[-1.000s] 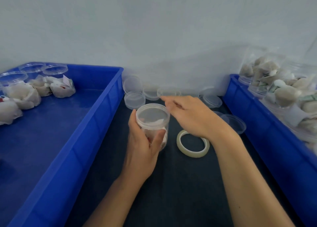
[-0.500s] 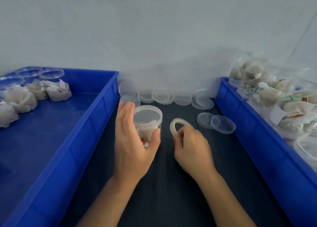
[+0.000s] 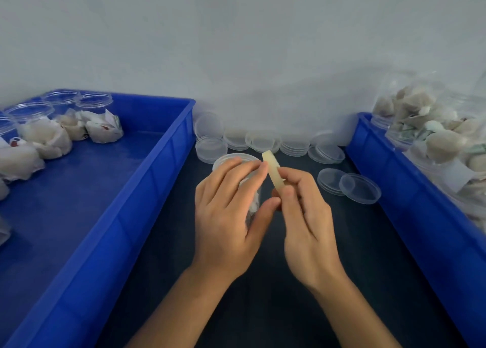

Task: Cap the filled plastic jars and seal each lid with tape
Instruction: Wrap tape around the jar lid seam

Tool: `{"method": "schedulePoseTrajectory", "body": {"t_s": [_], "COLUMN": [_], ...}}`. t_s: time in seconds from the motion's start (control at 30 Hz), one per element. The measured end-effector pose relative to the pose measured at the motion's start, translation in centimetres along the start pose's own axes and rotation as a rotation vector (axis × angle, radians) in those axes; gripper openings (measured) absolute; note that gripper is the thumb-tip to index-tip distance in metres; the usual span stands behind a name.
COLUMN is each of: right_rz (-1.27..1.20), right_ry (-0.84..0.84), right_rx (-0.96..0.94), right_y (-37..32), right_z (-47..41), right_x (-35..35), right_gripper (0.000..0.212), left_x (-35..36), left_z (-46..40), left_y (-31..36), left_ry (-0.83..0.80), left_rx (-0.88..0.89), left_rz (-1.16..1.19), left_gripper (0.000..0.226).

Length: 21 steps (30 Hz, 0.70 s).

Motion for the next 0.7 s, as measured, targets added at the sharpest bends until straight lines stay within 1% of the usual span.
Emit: {"method": "schedulePoseTrajectory", "body": {"t_s": [0.07,0.13,0.27,0.4,0.53,0.7], "right_rz": [-0.009,0.053,0.230,0.309,0.378,0.434], "right_ry": [-0.042,-0.068,-0.067,-0.026,0.010,-0.012], "right_rx": [-0.008,-0.049,-0.241,-0.425,-0.496,-0.542], "right_y": [0.1,0.3,0.7,1.2,1.7,2.0], "right_z": [0.2,0.4,0.6,0.5,0.5,0.3], "right_x": [-0.2,-0.2,0.3,0.7,0.9,0.7], "right_gripper": [0.032,0.037,0.042,0.047,0.044,0.048], "left_x": [-0.1,-0.2,-0.3,-0.4,-0.4,-0.4], "left_z": [-0.1,-0.2,-0.3,-0.1,0.2,0.0], "left_y": [0.2,0.2,0.2,0.3,0.2,0.1], "left_ry": [0.007,0.015,0.045,0.067,0.076,0.077], "left_rx": [-0.019,-0.036,-0.085,-0.082,-0.094,-0.149], "left_rz": [-0.004,-0.019,-0.025,-0.010,-0.015,0.026], "left_gripper": [0.045,0.043,0.038,0.026,0.019,0.018]}}
Point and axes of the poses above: each hand's wrist, its own z-axis away from the middle knuckle, its own x-axis out of the palm, y = z × x, the point moved 1 cm from there along -z, towards the middle knuckle, and after that the axes turned 14 degrees about y, right-handed, at the moved point
